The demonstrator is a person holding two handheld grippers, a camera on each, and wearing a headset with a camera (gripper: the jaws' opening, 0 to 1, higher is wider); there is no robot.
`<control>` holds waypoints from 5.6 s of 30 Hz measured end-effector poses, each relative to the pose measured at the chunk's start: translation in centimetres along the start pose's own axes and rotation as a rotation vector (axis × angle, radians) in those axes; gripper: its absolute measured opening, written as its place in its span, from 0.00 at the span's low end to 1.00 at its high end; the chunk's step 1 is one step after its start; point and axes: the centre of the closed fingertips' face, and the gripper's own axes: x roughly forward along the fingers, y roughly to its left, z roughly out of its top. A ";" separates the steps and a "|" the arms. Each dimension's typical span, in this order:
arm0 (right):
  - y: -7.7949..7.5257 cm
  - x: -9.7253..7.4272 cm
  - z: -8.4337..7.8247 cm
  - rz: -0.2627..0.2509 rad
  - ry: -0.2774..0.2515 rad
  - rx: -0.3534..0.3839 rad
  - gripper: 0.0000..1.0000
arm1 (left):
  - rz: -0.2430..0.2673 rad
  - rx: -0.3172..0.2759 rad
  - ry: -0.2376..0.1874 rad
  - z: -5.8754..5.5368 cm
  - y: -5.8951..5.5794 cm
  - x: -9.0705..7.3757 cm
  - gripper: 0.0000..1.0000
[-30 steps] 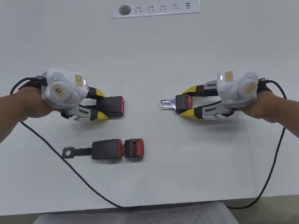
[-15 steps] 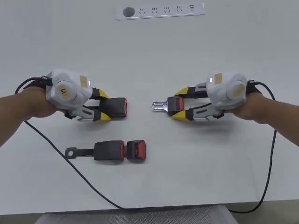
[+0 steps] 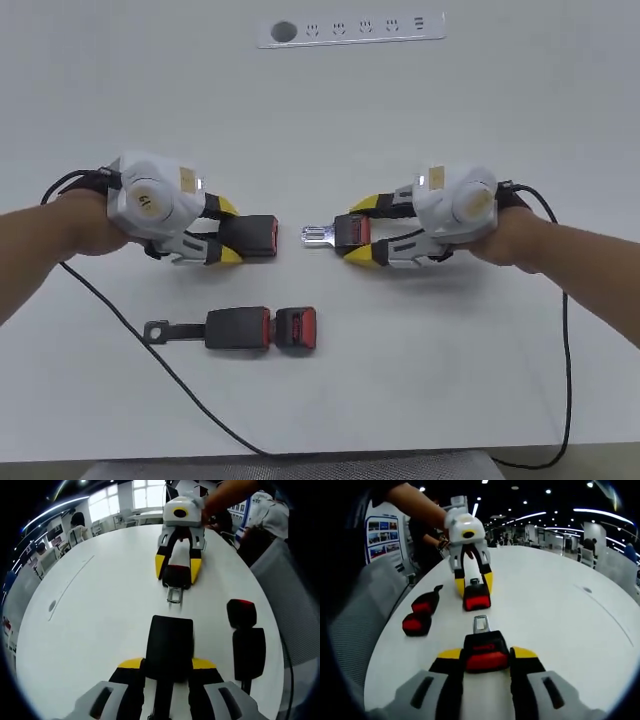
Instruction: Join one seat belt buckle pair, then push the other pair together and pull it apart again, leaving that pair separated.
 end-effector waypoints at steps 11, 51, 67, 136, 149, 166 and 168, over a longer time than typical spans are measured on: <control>0.3 2.1 1.1 0.004 -0.004 -0.011 0.37 | 0.000 0.000 0.006 0.0 0.1 0.0 0.34; 0.6 4.9 2.9 0.020 0.060 -0.016 0.36 | -0.019 0.037 0.053 0.1 -0.1 0.3 0.33; 0.3 5.3 2.7 -0.009 0.108 -0.012 0.36 | -0.021 0.048 0.061 0.2 -0.2 0.3 0.33; -0.4 0.1 -0.9 -0.024 0.140 -0.034 0.36 | -0.015 0.025 0.027 0.1 -0.3 0.0 0.34; -0.6 -2.4 -2.9 -0.039 0.158 -0.018 0.37 | -0.015 0.025 0.027 0.1 -0.3 0.0 0.34; -0.9 -5.7 -5.0 -0.073 0.175 0.001 0.37 | -0.013 0.023 0.036 0.1 -0.3 0.0 0.34; -0.9 -5.9 -5.1 -0.075 0.177 0.001 0.37 | -0.011 0.023 0.037 0.1 -0.4 -0.1 0.34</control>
